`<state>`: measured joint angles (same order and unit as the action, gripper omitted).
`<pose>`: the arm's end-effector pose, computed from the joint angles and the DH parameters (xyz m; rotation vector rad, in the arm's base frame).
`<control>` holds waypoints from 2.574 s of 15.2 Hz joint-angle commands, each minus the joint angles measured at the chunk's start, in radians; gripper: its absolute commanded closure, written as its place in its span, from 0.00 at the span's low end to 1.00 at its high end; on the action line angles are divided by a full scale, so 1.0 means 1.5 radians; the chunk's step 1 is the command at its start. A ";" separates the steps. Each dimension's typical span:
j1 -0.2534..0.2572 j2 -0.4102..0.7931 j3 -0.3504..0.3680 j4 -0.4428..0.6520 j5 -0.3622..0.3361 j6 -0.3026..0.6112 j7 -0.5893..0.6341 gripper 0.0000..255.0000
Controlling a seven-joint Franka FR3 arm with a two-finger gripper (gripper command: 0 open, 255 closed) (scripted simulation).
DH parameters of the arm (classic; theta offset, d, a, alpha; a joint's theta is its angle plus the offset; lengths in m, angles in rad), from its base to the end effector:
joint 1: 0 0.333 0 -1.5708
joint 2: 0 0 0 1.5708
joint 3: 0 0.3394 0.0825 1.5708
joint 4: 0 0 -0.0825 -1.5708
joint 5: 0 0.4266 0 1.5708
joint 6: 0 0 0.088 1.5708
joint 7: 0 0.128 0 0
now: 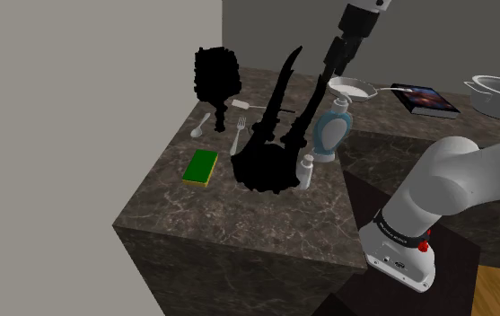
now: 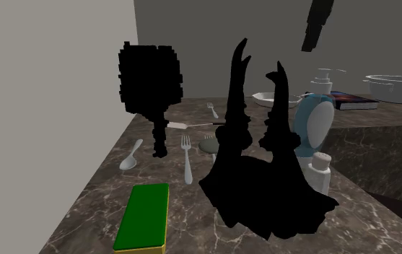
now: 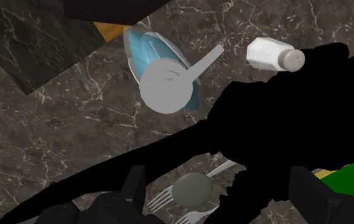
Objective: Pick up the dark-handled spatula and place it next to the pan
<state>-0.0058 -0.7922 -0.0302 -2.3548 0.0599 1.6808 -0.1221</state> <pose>0.3447 -0.0080 0.5996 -3.0603 -0.1390 -0.1897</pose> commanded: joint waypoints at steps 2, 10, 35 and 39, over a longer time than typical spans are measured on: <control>0.001 0.021 -0.009 0.002 -0.006 0.014 -0.018 0.00; 0.011 0.209 -0.071 0.057 -0.040 0.115 -0.153 0.00; -0.016 0.863 -0.114 0.561 -0.006 0.188 -0.488 0.00; -0.016 0.874 -0.113 0.540 -0.004 0.219 -0.489 0.00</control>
<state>-0.0308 0.5158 -0.1999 -1.5339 0.0535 1.9959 -0.8551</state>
